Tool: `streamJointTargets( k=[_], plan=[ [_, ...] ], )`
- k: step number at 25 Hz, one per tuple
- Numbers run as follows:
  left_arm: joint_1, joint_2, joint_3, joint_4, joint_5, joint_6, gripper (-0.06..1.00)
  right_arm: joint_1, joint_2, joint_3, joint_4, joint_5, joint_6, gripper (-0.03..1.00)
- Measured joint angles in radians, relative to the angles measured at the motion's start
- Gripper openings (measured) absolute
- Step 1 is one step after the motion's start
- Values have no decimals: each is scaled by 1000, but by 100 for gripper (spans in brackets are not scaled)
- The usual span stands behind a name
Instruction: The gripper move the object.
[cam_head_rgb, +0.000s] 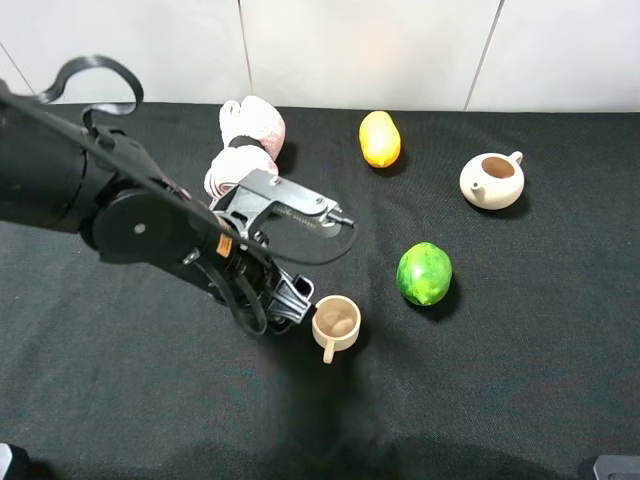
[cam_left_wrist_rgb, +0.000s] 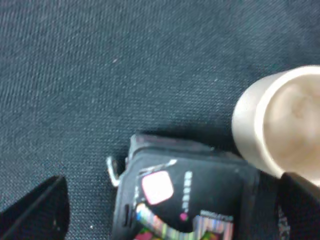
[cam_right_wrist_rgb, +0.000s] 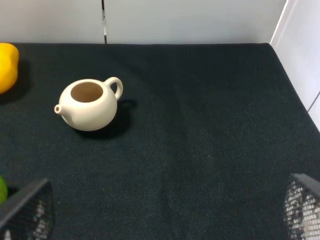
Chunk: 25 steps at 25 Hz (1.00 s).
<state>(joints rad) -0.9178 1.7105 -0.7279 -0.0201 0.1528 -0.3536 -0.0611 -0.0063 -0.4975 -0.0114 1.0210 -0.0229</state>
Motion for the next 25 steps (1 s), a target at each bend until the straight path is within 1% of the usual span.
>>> streamJointTargets(
  k=[12,16,17,21,25],
  plan=[
    [0,-7,-154,0,247,4,88,0,0,0,0,0,0,69],
    [0,-7,-194,2,315,4,88,0,0,0,0,0,0,69],
    [0,-7,-194,2,315,4,88,0,0,0,0,0,0,69],
    [0,-8,-234,3,369,5,88,0,0,0,0,0,0,69],
    [0,-66,-241,12,395,5,88,0,0,0,0,0,0,69]
  ],
)
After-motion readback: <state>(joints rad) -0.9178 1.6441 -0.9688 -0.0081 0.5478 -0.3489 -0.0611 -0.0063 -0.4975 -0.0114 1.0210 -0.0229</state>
